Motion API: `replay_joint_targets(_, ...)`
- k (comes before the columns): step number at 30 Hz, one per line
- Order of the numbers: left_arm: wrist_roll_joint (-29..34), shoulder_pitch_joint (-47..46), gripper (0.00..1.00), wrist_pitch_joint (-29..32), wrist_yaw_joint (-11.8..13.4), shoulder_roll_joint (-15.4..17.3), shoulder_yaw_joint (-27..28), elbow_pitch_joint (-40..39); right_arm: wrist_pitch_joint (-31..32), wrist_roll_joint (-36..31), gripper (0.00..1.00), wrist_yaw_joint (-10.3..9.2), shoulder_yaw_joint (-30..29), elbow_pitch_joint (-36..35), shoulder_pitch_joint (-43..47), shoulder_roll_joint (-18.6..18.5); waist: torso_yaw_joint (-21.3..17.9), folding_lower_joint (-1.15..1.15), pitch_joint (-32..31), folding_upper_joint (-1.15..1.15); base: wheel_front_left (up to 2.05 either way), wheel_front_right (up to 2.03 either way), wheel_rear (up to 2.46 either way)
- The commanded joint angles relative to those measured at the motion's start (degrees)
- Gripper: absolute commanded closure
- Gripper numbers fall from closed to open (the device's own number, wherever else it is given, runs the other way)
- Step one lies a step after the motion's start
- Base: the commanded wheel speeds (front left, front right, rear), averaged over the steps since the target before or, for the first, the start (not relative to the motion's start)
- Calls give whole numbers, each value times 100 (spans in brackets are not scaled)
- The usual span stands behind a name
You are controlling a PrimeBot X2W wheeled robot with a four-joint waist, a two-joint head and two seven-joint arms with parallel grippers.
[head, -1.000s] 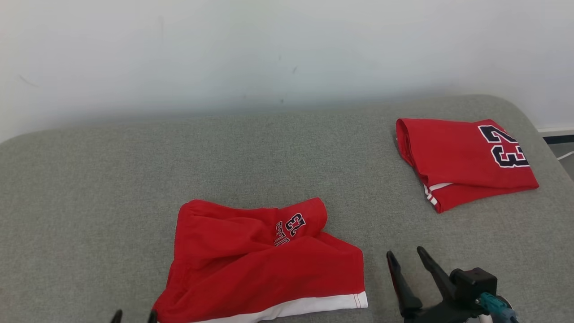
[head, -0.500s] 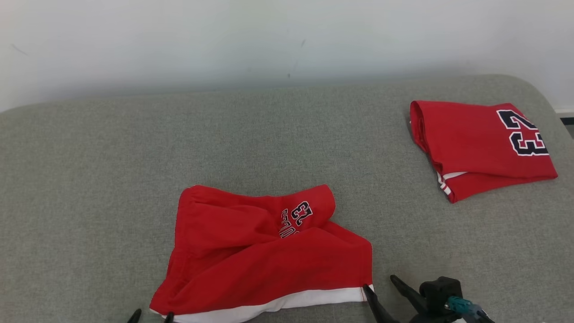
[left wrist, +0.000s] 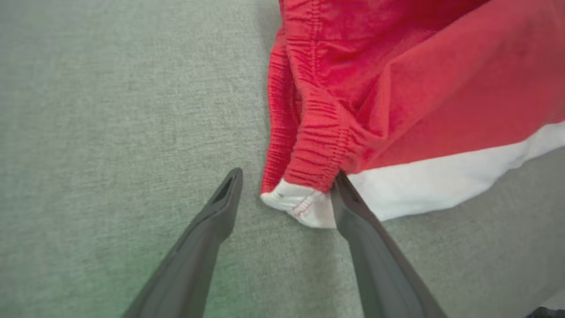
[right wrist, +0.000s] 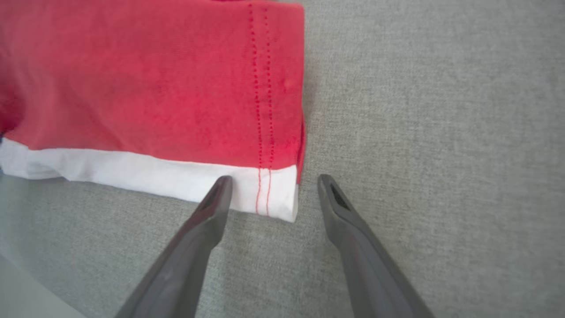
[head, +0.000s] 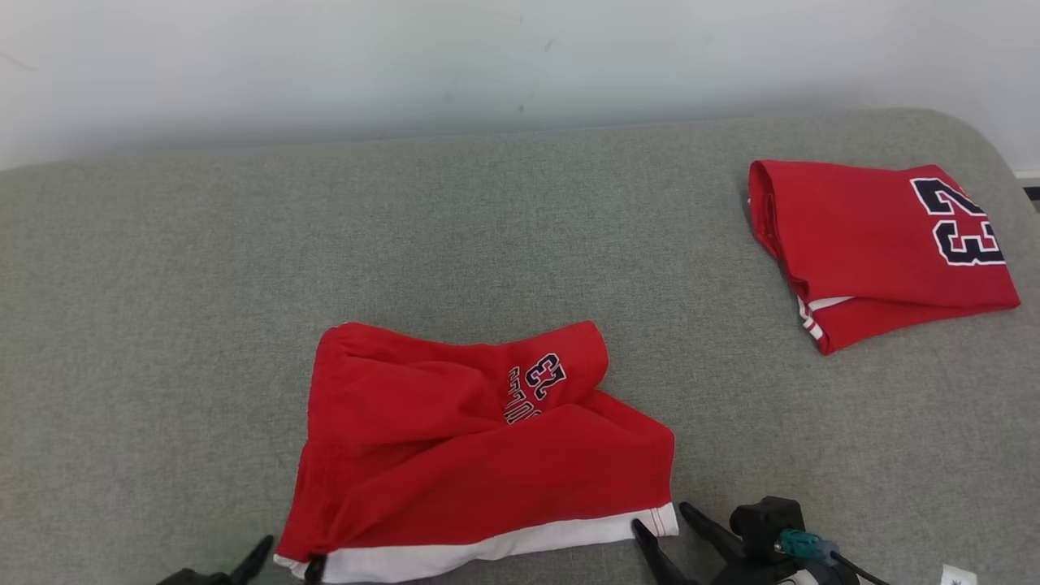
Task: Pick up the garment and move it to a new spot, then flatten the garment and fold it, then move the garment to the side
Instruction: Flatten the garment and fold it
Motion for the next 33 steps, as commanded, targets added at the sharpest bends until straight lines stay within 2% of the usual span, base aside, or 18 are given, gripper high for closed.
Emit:
replay_joint_targets(1, -63, -22, 0, 18, -44, 8, -52, 71, 38, 34, 9, -6, 80, 108, -6, 44, -28, 0, -5, 0, 0, 0, 0)
replay_joint_targets(2, -137, -39, 31, 47, -76, 2, -108, 117, 46, 72, 38, -6, 115, 142, -30, 58, -42, 0, -6, 0, 0, 0, 0)
replay_joint_targets(3, -181, -32, 87, 84, -97, 13, -179, 160, 48, 90, 84, -5, 154, 172, -53, 69, -54, 0, -6, 0, 0, 0, 0)
replay_joint_targets(4, -225, -19, 100, 86, -123, 16, -234, 181, 36, 120, 100, -4, 189, 200, -80, 84, -63, 0, -9, 0, 0, 0, 0)
replay_joint_targets(13, -282, 251, 100, -214, -18, 66, -220, -143, -257, 318, 100, -4, 301, 260, -206, 6, 25, 0, -118, 0, 0, 0, 0)
replay_joint_targets(22, -342, 342, 100, -180, 128, 152, -123, -724, -488, 647, 100, -4, 187, -358, -183, -137, 123, 0, -320, 0, 0, 0, 0)
replay_joint_targets(24, -370, 266, 100, -137, 153, 201, -77, -889, -421, 777, 100, -4, 177, -574, -199, -173, 121, 0, -346, 0, 0, 0, 0)
replay_joint_targets(26, -348, 73, 100, -19, 150, 316, -23, -1129, -232, 1198, 100, -4, 276, -962, -227, -209, 117, 0, -345, 0, 0, 0, 0)
replay_joint_targets(33, -272, -923, 100, 383, 7, 611, -66, -1586, 23, 1839, 100, -4, 286, -1656, -817, -422, 89, 0, -125, 0, 0, 0, 0)
